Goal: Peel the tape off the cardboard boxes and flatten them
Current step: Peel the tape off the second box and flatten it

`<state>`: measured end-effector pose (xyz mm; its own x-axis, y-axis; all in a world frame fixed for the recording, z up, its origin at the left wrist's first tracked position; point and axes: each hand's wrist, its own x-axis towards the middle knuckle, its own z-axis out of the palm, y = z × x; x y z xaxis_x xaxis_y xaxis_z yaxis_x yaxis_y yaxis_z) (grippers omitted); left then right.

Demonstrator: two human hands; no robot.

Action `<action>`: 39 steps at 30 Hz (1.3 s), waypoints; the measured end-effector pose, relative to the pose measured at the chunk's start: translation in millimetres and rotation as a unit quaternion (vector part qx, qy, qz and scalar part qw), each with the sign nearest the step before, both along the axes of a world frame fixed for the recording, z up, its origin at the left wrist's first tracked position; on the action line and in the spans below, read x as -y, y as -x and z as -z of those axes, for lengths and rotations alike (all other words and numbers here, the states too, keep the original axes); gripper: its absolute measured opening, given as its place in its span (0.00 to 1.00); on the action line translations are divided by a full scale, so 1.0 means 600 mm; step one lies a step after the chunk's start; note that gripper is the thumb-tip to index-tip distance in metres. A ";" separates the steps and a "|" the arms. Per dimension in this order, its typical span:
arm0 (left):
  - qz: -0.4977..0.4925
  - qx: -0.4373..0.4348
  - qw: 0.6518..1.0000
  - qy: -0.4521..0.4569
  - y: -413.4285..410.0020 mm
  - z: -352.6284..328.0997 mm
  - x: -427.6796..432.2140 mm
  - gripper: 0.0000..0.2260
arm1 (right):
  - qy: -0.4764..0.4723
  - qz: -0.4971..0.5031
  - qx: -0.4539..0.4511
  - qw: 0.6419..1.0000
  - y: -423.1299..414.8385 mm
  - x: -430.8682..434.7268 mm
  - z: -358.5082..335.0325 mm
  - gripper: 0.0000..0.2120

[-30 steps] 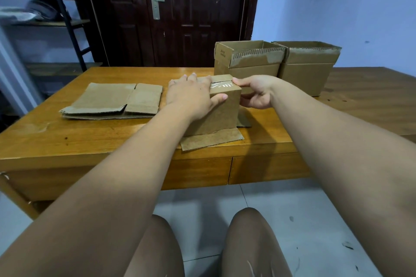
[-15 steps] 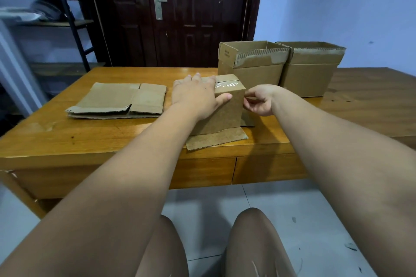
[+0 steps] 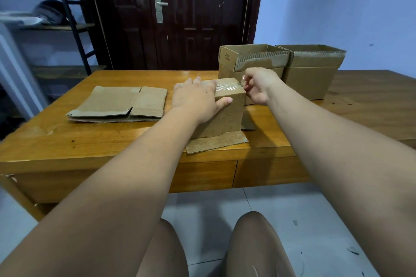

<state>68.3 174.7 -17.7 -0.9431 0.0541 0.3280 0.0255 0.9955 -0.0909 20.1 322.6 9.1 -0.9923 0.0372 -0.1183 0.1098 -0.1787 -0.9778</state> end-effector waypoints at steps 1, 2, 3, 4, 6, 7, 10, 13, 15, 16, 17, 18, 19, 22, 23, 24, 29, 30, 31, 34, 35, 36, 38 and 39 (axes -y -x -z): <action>0.000 0.000 1.000 -0.001 0.000 0.000 0.000 0.34 | -0.018 0.013 -0.023 1.000 0.000 0.000 0.001 0.10; 0.002 -0.001 1.000 -0.002 0.000 0.000 0.000 0.34 | -0.036 0.023 -0.037 0.998 0.000 0.000 0.002 0.09; 0.004 0.000 1.000 -0.003 0.000 0.000 0.000 0.34 | -0.054 0.025 -0.044 0.997 0.001 -0.002 0.004 0.08; 0.006 0.000 1.000 -0.003 0.000 0.000 0.001 0.34 | -0.067 0.014 -0.034 0.997 0.001 -0.004 0.006 0.06; 0.009 -0.001 1.000 -0.004 0.000 0.000 0.001 0.34 | -0.090 -0.037 0.020 0.995 -0.006 -0.008 0.005 0.05; 0.008 -0.002 1.000 -0.004 0.000 0.000 0.001 0.34 | -0.114 -0.054 0.045 0.991 -0.010 -0.008 0.004 0.09; 0.004 -0.001 1.000 -0.008 0.000 0.001 0.000 0.34 | -0.220 -0.046 0.032 0.974 -0.010 -0.009 0.003 0.10; 0.002 -0.002 1.000 -0.008 0.000 0.002 -0.002 0.34 | -0.282 0.013 -0.027 0.959 0.001 -0.004 0.001 0.07; 0.002 0.002 1.000 -0.010 0.000 0.001 -0.002 0.33 | -0.332 0.046 -0.067 0.940 0.008 0.003 0.000 0.08; 0.003 0.003 1.000 -0.011 0.000 0.000 -0.002 0.33 | -0.365 0.065 -0.086 0.925 0.011 0.006 0.000 0.08; 0.003 0.004 1.000 -0.010 -0.002 -0.001 -0.002 0.33 | -0.391 0.083 -0.108 0.910 0.011 0.011 -0.001 0.08; 0.002 0.006 1.000 -0.009 -0.002 -0.003 -0.003 0.33 | -0.404 0.097 -0.131 0.900 0.008 0.015 -0.003 0.06; 0.001 0.008 1.000 -0.007 -0.003 -0.004 -0.004 0.33 | -0.408 0.106 -0.155 0.893 0.005 0.021 -0.007 0.04; -0.009 0.016 1.000 0.005 -0.004 -0.004 -0.007 0.35 | -0.450 0.096 -0.221 0.860 -0.002 0.042 -0.022 0.02; -0.011 0.017 1.000 0.004 -0.003 -0.003 -0.008 0.35 | -0.476 0.075 -0.237 0.844 -0.006 0.050 -0.026 0.02; -0.014 0.016 1.000 -0.001 -0.002 -0.003 -0.008 0.35 | -0.500 0.054 -0.251 0.828 -0.008 0.058 -0.026 0.02; -0.025 0.012 0.999 -0.023 -0.004 -0.005 -0.006 0.33 | -0.493 -0.014 -0.318 0.810 -0.026 0.089 -0.012 0.03; -0.024 0.010 0.999 -0.030 -0.006 -0.008 -0.004 0.31 | -0.485 -0.036 -0.332 0.808 -0.029 0.094 -0.013 0.04; -0.024 0.009 0.999 -0.041 -0.007 -0.011 -0.002 0.29 | -0.470 -0.057 -0.340 0.813 -0.033 0.097 -0.017 0.04; -0.032 0.018 0.996 -0.076 -0.010 -0.019 0.002 0.26 | -0.383 -0.103 -0.329 0.857 -0.035 0.095 -0.027 0.05; -0.030 0.022 0.995 -0.097 -0.011 -0.021 0.003 0.26 | -0.354 -0.117 -0.319 0.871 -0.035 0.090 -0.028 0.04; -0.026 0.023 0.992 -0.123 -0.010 -0.023 0.003 0.25 | -0.329 -0.130 -0.311 0.882 -0.035 0.084 -0.028 0.05; -0.024 0.015 0.985 -0.171 -0.009 -0.025 0.002 0.22 | -0.271 -0.147 -0.291 0.906 -0.034 0.077 -0.026 0.08; -0.029 0.006 0.982 -0.186 -0.008 -0.026 0.001 0.22 | -0.233 -0.146 -0.279 0.920 -0.035 0.076 -0.025 0.09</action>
